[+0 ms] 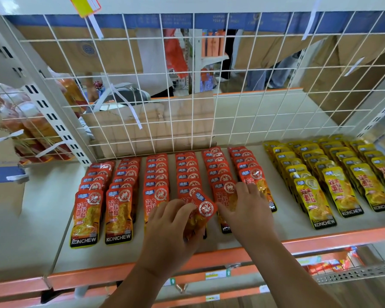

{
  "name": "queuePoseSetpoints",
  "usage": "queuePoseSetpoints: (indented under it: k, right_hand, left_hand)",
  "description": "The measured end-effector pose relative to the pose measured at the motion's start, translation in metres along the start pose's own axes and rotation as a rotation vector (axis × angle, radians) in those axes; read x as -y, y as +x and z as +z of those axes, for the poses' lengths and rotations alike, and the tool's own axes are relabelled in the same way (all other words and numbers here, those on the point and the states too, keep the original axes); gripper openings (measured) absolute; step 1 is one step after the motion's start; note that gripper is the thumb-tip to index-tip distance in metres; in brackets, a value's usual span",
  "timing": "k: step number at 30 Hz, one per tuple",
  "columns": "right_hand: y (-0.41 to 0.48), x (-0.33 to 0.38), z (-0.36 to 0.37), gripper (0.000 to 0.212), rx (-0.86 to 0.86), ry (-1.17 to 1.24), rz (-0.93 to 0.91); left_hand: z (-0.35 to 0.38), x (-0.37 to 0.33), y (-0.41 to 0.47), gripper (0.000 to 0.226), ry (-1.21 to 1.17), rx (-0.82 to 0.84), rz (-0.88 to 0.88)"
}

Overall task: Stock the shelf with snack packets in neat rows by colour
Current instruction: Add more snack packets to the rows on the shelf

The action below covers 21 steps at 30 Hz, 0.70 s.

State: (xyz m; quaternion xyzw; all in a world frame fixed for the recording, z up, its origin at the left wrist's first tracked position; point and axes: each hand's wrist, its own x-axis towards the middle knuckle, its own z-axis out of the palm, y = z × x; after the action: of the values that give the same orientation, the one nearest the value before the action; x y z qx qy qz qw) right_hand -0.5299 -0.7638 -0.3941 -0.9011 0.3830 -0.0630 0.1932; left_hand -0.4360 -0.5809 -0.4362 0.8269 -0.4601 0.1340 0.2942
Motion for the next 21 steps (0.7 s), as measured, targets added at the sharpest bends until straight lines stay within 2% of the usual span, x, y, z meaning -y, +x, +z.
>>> queuePoseSetpoints:
  k: [4, 15, 21]
  right_hand:
    - [-0.001, 0.008, 0.005, 0.081, 0.009, -0.053, 0.029]
    - [0.002, 0.019, 0.011, 0.089, -0.032, -0.055, 0.108]
    - [0.002, 0.025, 0.011, 0.084, -0.025, -0.051, 0.144]
  left_hand:
    - [-0.001, 0.000, 0.000, 0.046, -0.024, -0.018, -0.020]
    - [-0.002, 0.000, 0.002, 0.046, -0.079, -0.043, 0.024]
    - [-0.005, 0.000, 0.003, 0.045, -0.100, -0.018, 0.041]
